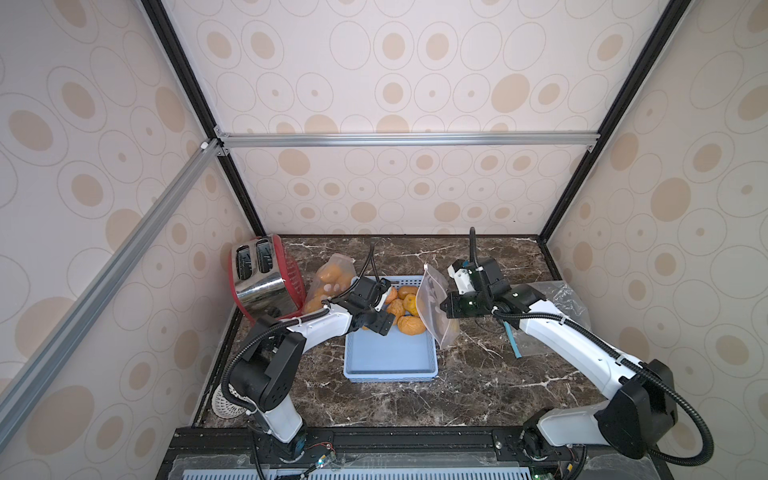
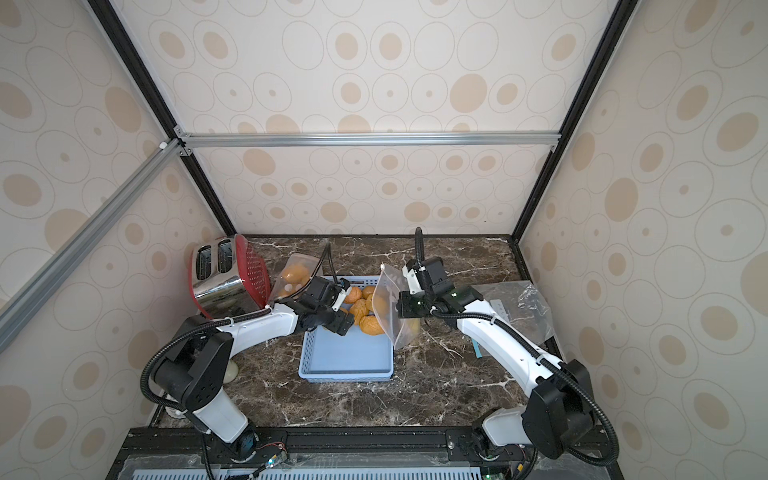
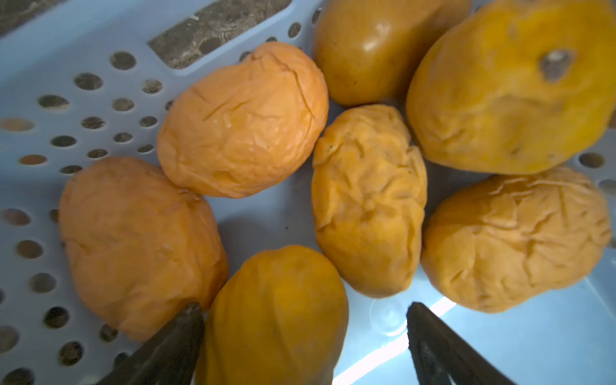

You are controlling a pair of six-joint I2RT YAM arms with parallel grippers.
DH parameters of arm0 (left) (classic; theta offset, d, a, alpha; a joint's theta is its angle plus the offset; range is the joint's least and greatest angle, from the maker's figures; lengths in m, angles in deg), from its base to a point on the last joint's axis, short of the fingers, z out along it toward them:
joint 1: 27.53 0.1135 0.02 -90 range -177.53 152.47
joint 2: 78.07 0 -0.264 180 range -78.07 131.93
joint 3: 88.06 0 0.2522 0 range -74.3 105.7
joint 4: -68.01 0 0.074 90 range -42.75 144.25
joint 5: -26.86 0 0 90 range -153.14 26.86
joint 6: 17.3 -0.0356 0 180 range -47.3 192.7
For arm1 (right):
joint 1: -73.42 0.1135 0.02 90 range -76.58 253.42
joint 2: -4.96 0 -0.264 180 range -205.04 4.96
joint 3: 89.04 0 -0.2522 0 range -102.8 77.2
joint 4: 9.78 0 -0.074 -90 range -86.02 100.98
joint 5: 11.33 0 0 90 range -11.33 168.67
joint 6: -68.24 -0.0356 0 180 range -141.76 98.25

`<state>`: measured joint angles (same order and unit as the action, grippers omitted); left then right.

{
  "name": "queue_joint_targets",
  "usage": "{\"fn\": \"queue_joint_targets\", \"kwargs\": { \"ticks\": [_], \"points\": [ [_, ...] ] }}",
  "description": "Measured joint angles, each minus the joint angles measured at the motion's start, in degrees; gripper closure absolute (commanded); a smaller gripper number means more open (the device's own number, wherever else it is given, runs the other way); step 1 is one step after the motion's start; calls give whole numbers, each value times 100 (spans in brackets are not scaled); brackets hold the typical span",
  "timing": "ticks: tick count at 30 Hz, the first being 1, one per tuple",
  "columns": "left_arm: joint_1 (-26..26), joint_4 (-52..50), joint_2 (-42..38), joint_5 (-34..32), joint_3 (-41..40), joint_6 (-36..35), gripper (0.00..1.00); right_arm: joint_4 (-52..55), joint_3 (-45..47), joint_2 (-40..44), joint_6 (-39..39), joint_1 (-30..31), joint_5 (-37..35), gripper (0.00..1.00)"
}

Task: Put the potatoes into a zipper bag and zip it
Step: Pick up the potato from the basket.

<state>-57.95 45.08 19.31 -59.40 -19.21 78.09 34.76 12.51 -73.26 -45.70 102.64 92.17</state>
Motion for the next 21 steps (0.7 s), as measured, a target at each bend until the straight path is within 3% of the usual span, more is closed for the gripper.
{"fn": "queue_joint_targets", "kwargs": {
  "ticks": [12,14,21],
  "points": [
    [13,-289,-136,15,-293,645,22,-4,0,-7,0,0,4,100],
    [13,-328,-225,-17,-295,726,29,-4,0,-15,0,0,4,100],
    [11,-498,-358,-72,-308,933,67,-4,0,-31,0,0,7,100]
  ]
}}
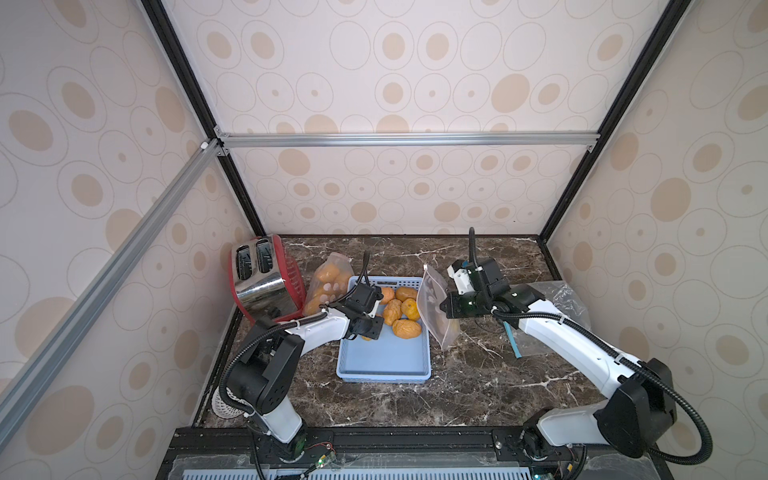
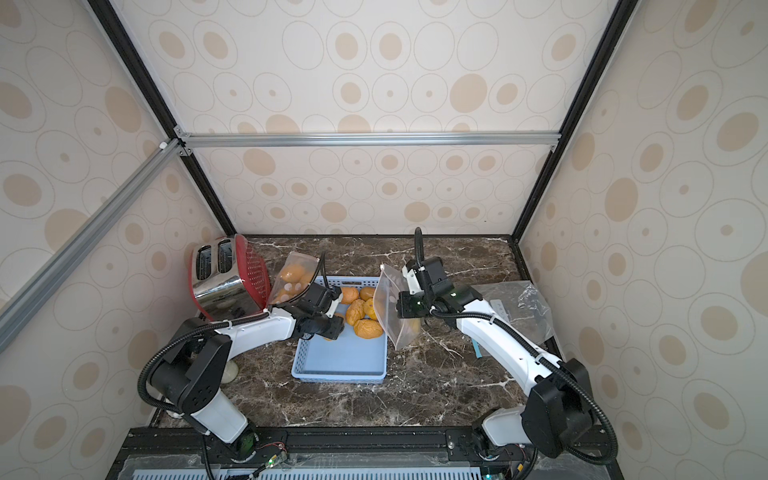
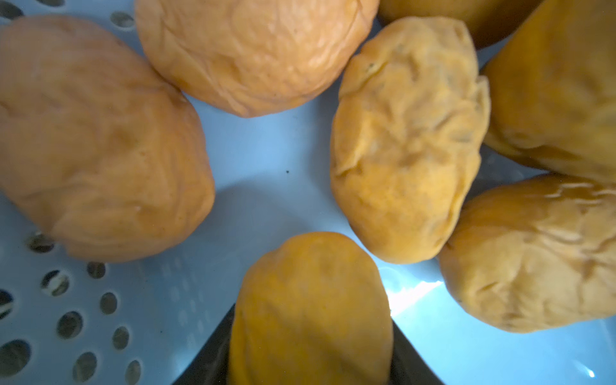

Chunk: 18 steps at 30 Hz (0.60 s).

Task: Put the potatoes into a zipper bag and zip it
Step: Pick up the potato from the basket.

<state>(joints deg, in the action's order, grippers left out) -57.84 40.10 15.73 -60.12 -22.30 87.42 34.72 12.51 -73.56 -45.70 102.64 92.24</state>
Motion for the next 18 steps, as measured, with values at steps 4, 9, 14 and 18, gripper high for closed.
{"fn": "queue_joint_targets", "kwargs": {
  "ticks": [4,9,14,18],
  "points": [
    [-2,-177,-490,11,-9,111,71,0,0,0,0,0,11,100],
    [-9,-188,-1414,162,-7,269,71,0,0,0,0,0,15,100],
    [-61,-122,-2203,651,-7,501,71,0,0,0,0,0,13,100],
    [-151,197,-2710,1298,-7,697,69,0,0,0,0,0,15,100]
  ]
}}
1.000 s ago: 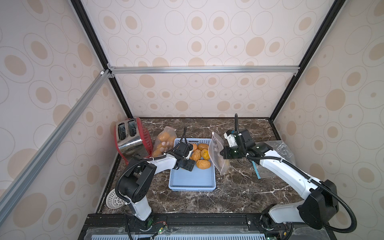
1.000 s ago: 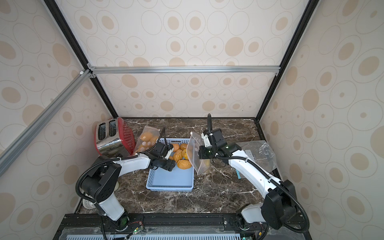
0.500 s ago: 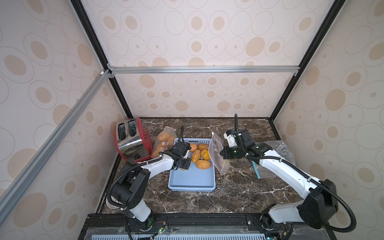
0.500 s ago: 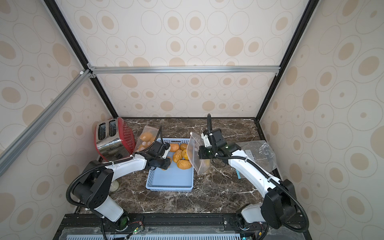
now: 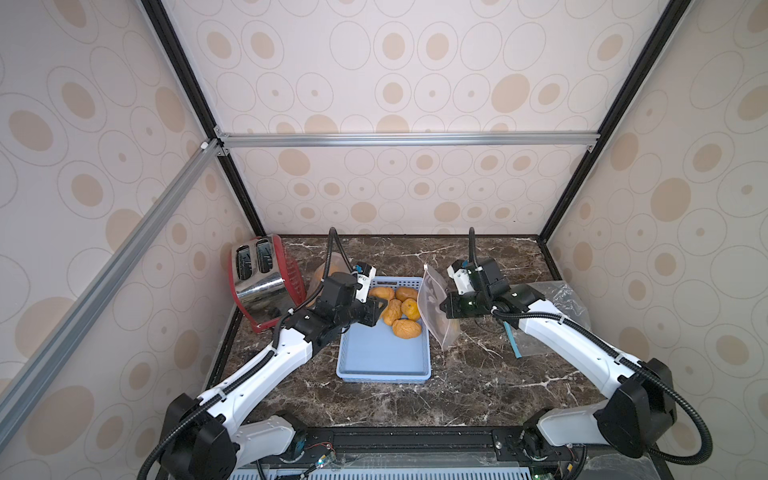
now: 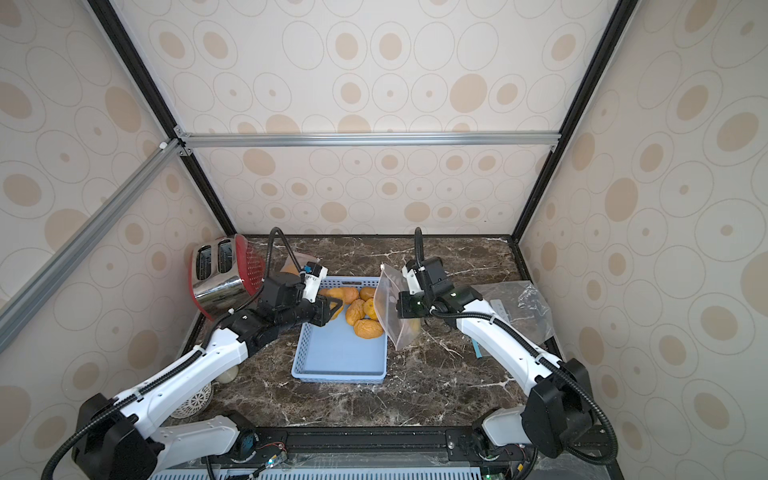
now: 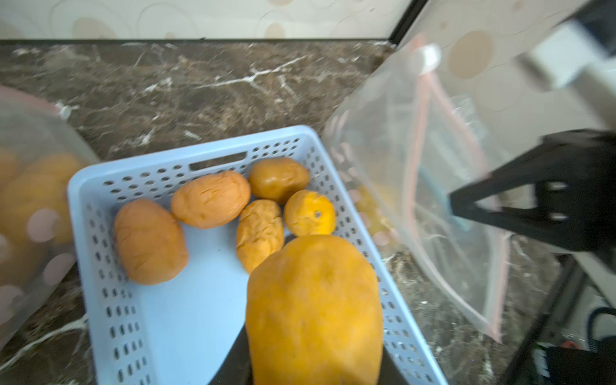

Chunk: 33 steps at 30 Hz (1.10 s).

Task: Put the potatoes into a zipper bag and zip it
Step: Place the potato into the zipper food storage bag.

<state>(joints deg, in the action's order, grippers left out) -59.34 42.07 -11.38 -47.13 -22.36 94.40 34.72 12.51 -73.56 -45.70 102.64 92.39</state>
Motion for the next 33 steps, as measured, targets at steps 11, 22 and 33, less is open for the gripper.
{"fn": "queue_joint_targets", "kwargs": {
  "ticks": [11,22,33],
  "points": [
    [-938,1572,466,1325,205,588,67,-15,7,0,-2,0,28,100],
    [-1213,1620,1987,918,898,780,64,-22,13,0,-17,0,90,100],
    [-1130,791,2721,140,1652,874,58,-13,55,59,-66,-31,262,100]
  ]
}}
